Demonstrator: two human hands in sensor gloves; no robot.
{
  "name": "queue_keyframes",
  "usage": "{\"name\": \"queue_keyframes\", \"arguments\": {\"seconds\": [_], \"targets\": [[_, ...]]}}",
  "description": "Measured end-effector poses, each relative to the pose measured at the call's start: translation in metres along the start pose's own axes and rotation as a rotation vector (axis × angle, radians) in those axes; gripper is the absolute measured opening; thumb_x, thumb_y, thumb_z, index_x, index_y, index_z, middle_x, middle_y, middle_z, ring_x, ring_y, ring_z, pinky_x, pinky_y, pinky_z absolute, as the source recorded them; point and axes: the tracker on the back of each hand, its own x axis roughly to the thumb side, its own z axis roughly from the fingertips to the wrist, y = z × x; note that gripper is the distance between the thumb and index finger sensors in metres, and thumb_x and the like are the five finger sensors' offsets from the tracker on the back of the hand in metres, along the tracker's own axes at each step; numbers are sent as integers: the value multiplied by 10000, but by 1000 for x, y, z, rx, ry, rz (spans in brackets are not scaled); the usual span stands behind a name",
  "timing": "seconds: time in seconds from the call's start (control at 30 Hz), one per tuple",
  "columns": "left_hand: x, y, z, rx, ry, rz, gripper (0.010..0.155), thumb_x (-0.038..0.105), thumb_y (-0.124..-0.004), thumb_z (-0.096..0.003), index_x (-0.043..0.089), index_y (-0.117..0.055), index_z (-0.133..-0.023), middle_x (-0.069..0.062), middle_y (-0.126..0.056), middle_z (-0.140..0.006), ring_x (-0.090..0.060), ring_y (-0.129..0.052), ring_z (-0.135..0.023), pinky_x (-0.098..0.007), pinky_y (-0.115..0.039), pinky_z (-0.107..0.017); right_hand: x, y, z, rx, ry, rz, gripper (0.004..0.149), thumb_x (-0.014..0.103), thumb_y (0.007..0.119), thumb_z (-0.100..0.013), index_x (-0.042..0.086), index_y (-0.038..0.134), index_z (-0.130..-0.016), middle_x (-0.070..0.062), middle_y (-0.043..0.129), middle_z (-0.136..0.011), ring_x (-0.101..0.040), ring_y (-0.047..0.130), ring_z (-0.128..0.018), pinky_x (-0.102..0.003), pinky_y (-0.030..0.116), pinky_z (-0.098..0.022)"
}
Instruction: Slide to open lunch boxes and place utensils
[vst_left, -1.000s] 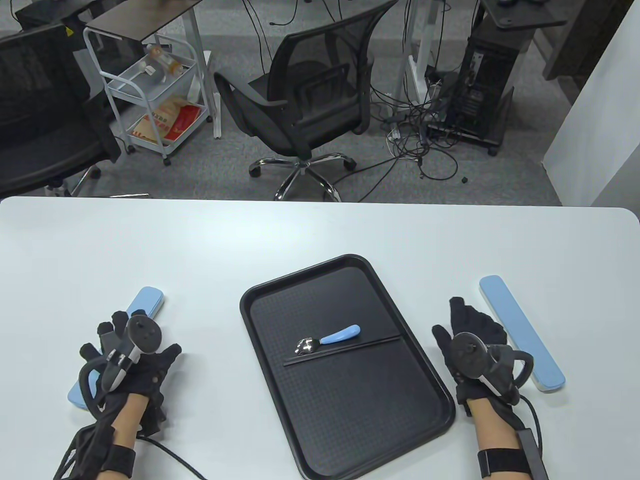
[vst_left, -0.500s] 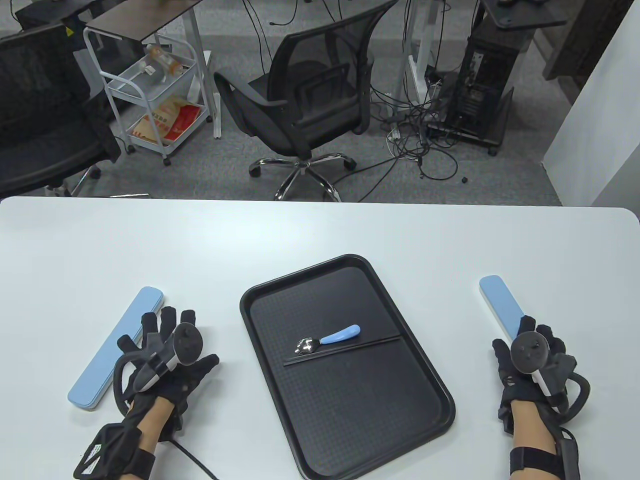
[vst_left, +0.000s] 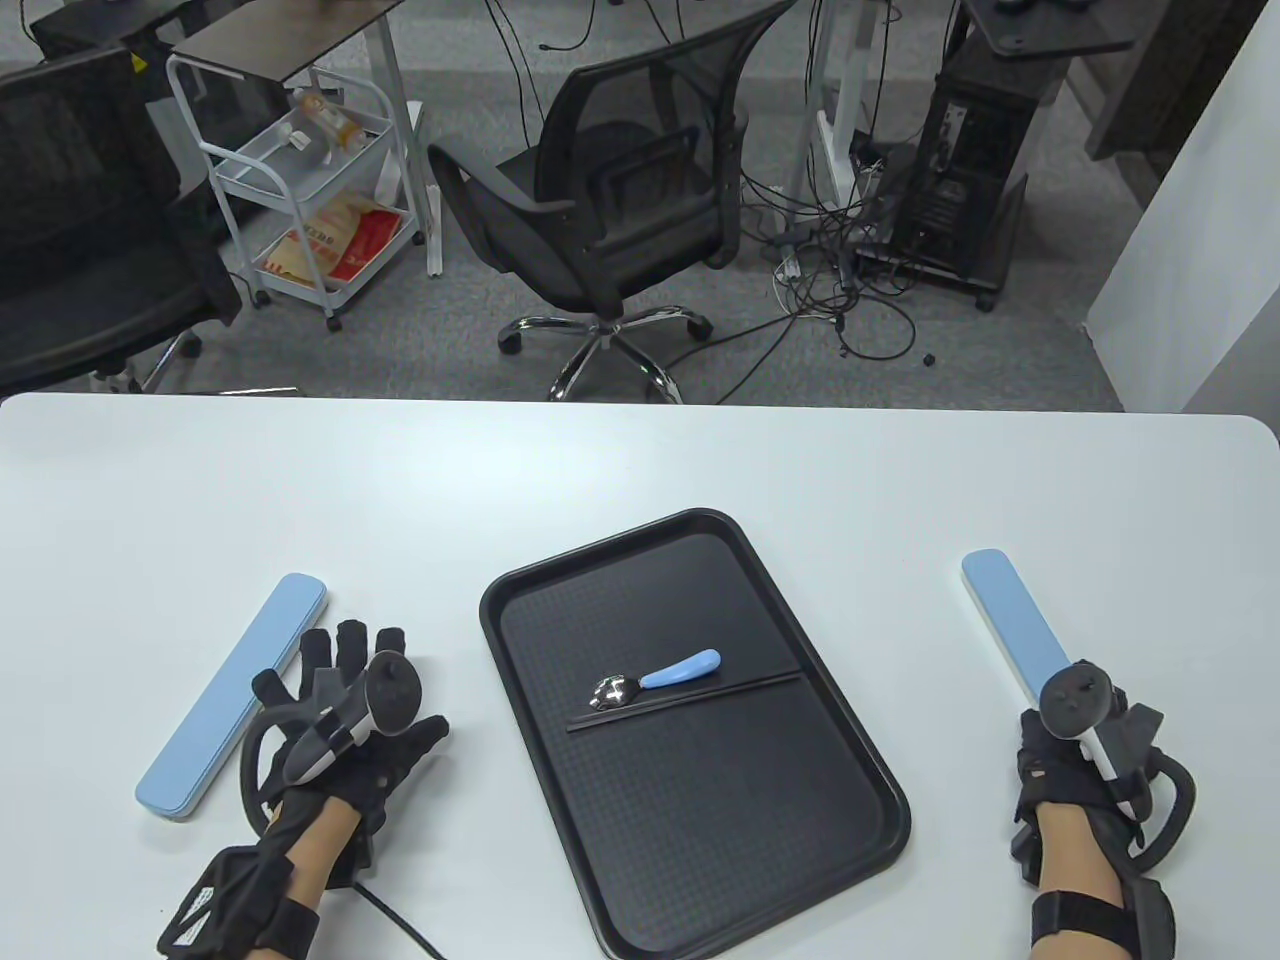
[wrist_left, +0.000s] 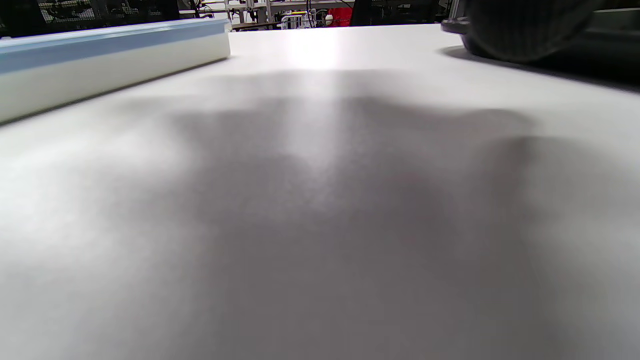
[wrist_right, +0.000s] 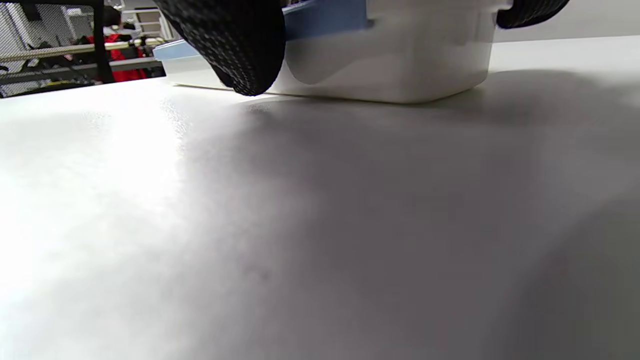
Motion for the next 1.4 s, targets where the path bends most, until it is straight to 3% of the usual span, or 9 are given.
{"name": "queue_keyframes", "arguments": {"seconds": [0.27,0.47,0.77,0.93,1.1,1.2,1.4], "targets": [[0,4,3,60,3,47,938,710,-698,-499,292,-152,-1136,-97,-133,-1229,-453,-146,-1147,-823,-228,-703,9,-10,7,-110,12,-69,734,263,829,-556,40,410,-1116,-331,511,-1102,-585,610,-937,-761,549,-655],[-2,6,3,69,4,95,916,690,-699,-505,281,-178,-1138,-105,-169,-1229,-450,-190,-1152,-811,-231,-713,31,-23,14,-180,-100,-99,728,269,828,-551,52,421,-1115,-323,499,-1108,-582,625,-928,-755,579,-645],[8,10,5,112,-85,101,877,664,-703,-507,258,-251,-1139,-101,-350,-1226,-409,-437,-1156,-759,-332,-761,93,-40,44,-220,-378,-141,723,281,828,-548,74,432,-1118,-302,506,-1118,-566,633,-935,-744,591,-648],[16,13,9,143,-154,115,832,647,-719,-501,251,-352,-1133,-73,-535,-1191,-367,-615,-1118,-722,-438,-781,128,-40,64,-184,-530,-116,723,285,832,-545,86,440,-1119,-285,511,-1125,-556,632,-946,-744,588,-651],[25,19,15,199,-209,145,809,634,-739,-495,249,-406,-1123,-55,-610,-1167,-344,-683,-1093,-705,-476,-784,161,-33,91,-154,-682,-73,721,288,834,-544,95,445,-1120,-278,516,-1129,-551,635,-951,-744,590,-652],[31,22,19,219,-242,146,836,646,-760,-480,254,-398,-1124,-28,-600,-1171,-342,-666,-1102,-704,-476,-786,181,-28,110,-143,-776,-36,721,290,837,-542,99,449,-1119,-270,522,-1132,-543,639,-957,-742,593,-653],[46,27,29,246,-314,110,956,696,-791,-443,261,-296,-1135,-64,-414,-1221,-388,-496,-1153,-725,-414,-789,210,-20,146,-133,-938,-3,726,301,846,-538,105,456,-1118,-248,543,-1133,-526,648,-965,-734,600,-658]]}}
